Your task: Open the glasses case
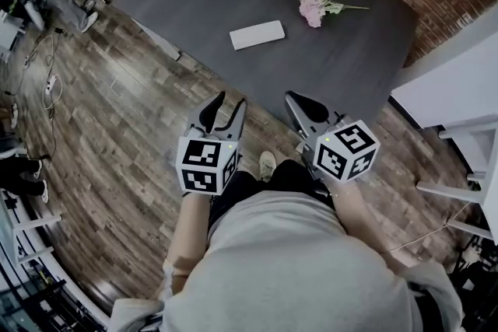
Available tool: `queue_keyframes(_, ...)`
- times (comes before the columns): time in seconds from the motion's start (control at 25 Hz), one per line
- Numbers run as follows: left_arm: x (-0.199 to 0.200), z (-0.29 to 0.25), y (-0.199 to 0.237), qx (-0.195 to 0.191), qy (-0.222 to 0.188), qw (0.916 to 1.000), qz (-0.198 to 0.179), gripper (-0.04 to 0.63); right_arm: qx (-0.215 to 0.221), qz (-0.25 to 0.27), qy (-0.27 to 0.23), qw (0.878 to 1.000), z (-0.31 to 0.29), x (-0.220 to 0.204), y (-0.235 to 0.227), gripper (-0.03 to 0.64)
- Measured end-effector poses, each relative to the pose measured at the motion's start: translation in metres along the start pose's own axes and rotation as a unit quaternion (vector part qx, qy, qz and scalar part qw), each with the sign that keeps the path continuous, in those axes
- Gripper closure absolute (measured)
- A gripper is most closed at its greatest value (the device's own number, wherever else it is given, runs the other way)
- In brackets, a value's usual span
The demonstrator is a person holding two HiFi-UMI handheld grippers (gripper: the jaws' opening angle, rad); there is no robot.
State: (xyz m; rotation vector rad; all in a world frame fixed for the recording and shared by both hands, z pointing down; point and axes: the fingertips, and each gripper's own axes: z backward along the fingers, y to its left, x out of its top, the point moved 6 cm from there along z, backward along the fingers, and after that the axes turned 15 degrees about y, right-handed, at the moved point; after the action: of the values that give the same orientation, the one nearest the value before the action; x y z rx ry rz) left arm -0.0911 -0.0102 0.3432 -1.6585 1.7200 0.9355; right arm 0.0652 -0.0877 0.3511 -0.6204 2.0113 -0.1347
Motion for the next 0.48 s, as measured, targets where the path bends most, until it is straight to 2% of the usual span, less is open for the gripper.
queue_keyframes(0.48, 0.009, -0.027, 0.008, 0.001, 0.032, 0.9994, 0.008, 0.43, -0.003, -0.037, 0.016, 0.999, -0.009, -0.003, -0.032, 0.612)
